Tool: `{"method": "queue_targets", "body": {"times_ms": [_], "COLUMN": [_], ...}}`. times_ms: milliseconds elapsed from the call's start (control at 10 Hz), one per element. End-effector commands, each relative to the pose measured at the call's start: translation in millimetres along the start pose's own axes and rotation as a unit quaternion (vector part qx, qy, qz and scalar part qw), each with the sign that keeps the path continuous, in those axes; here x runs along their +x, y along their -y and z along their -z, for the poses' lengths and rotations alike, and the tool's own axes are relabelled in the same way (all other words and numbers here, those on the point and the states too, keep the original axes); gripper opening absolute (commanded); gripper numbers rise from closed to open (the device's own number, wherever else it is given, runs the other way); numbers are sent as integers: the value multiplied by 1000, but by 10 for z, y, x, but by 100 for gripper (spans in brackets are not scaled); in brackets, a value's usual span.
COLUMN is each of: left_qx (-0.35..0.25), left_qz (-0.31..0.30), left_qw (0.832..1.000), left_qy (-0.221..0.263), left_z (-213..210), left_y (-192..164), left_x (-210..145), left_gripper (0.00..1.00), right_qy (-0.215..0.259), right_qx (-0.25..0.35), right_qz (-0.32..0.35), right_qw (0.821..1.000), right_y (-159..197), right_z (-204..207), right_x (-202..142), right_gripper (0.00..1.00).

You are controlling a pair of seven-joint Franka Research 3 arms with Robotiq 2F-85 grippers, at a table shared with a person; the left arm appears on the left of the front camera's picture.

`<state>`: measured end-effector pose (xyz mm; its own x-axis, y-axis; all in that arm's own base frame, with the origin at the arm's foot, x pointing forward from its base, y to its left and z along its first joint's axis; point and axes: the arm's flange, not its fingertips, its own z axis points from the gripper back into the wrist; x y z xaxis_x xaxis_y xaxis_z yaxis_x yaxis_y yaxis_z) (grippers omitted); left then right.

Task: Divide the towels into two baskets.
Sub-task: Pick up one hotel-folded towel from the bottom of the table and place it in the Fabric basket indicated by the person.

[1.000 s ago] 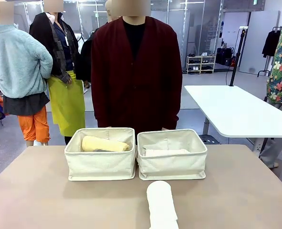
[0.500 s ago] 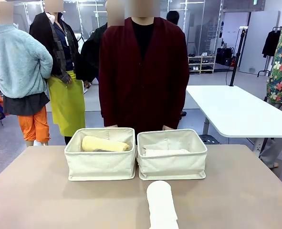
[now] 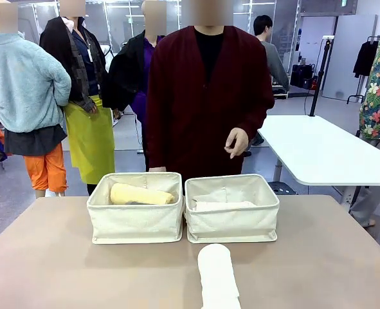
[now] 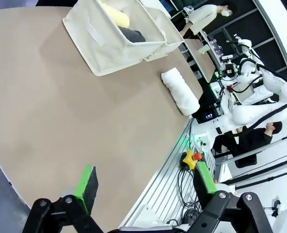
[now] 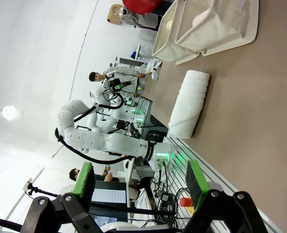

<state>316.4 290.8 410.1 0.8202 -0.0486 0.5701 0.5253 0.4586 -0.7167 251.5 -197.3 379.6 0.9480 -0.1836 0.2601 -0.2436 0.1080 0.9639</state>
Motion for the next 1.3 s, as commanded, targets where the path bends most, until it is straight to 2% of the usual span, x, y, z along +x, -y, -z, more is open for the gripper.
{"method": "queue_targets", "body": {"times_ms": [0, 400, 500, 700, 900, 1000, 1200], "left_qx": [-3, -3, -3, -3, -3, -3, -3], "left_qz": [1, 1, 1, 1, 1, 1, 1], "left_qw": [1000, 1000, 1000, 1000, 1000, 1000, 1000], "left_qy": [5, 5, 5, 5, 5, 5, 5], "left_z": [13, 13, 13, 13, 13, 13, 13], "left_y": [47, 47, 47, 47, 47, 47, 47], "left_x": [-41, -41, -41, -41, -41, -41, -41], "left_gripper": [100, 100, 100, 100, 100, 100, 100], "right_qy": [-2, 0, -42, -116, -170, -179, -151], "right_qx": [-2, 0, -27, -126, -205, -237, -285], "right_qz": [5, 0, 5, 43, 67, 86, 116], "right_qw": [1000, 1000, 999, 984, 961, 951, 939], "right_y": [-53, 0, -107, -365, -520, -511, -466], "right_z": [-2, 0, 330, 1050, 1748, 2075, 2650], "right_x": [-1, 0, 156, 374, 332, 308, 246], "right_gripper": [95, 95, 95, 95, 95, 95, 95]}}
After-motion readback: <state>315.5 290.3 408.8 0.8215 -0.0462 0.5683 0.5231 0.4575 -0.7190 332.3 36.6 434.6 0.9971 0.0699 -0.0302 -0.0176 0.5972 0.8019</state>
